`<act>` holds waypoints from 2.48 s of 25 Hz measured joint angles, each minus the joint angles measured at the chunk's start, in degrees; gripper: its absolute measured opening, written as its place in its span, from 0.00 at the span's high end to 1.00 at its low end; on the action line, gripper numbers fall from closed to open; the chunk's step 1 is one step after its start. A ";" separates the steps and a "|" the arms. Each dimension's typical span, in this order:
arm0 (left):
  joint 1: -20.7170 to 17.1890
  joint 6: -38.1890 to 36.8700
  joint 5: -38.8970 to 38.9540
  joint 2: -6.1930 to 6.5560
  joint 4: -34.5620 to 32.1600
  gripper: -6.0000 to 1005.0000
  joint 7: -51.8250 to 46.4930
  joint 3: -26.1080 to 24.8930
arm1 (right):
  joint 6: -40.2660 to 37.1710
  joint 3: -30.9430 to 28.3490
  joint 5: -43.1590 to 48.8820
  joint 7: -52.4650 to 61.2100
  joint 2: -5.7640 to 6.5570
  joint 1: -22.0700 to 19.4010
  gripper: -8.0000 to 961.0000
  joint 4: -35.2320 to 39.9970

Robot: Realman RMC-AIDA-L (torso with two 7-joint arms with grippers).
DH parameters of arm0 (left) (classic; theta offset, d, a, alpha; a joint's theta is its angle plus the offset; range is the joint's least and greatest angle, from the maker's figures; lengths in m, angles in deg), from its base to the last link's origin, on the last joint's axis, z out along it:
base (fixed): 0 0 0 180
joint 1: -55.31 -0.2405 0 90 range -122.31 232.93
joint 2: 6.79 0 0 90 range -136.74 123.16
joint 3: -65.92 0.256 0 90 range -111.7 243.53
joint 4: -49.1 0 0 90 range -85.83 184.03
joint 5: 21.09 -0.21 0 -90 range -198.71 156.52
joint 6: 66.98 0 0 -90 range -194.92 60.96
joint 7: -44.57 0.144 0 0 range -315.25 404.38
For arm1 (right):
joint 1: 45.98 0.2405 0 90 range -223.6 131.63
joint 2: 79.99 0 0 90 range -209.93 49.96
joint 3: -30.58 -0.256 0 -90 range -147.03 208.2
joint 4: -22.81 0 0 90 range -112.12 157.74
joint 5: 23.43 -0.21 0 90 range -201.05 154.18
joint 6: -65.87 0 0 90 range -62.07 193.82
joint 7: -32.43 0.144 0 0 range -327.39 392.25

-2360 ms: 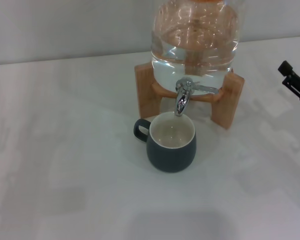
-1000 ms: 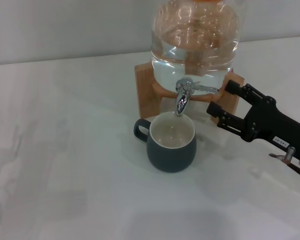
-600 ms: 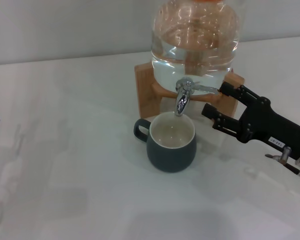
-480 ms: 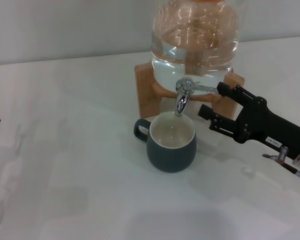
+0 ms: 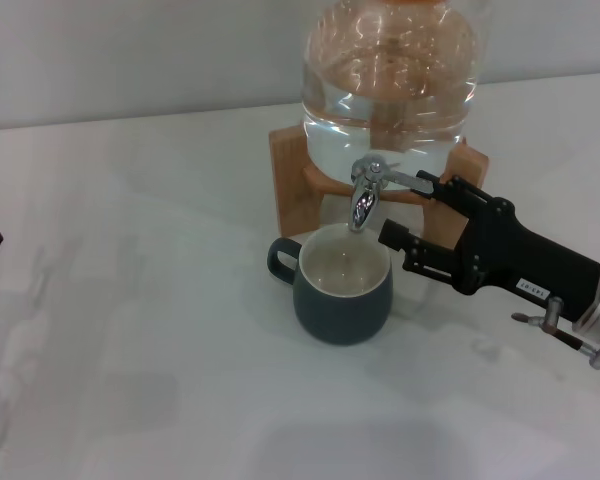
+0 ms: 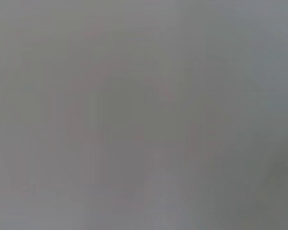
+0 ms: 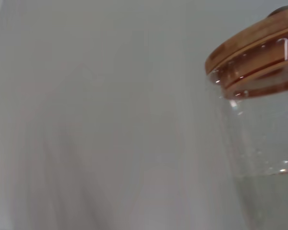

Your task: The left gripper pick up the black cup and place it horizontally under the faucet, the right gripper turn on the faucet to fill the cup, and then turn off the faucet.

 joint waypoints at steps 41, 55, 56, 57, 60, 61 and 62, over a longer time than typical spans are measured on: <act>0.41 1.62 0.00 -0.06 0.00 0.23 0.00 0.64 | -0.43 0.40 -0.85 -0.53 0.17 -0.56 0.11 0.00; 1.08 4.43 0.00 0.03 0.10 0.23 0.00 0.64 | -8.63 -2.10 -0.86 -1.65 1.50 -3.07 0.11 0.60; 1.13 4.55 0.00 0.02 0.05 0.23 0.00 0.64 | -8.99 -2.10 -0.77 -1.62 1.51 -3.21 0.11 0.62; 1.17 4.59 0.00 0.02 0.04 0.23 0.00 0.64 | -9.38 -2.07 -0.63 -1.56 1.48 -3.32 0.11 0.65; 1.20 4.61 0.00 -0.01 0.02 0.23 0.00 0.64 | -9.83 -1.55 -0.21 -1.40 1.05 -3.39 0.11 0.69; 1.20 4.61 0.00 -0.02 0.01 0.23 0.02 0.64 | -9.99 -1.33 -0.01 -1.34 0.87 -3.39 0.11 0.69; 1.20 4.61 0.00 -0.02 0.01 0.23 0.02 0.64 | -10.15 -1.05 0.18 -1.27 0.65 -3.40 0.11 0.70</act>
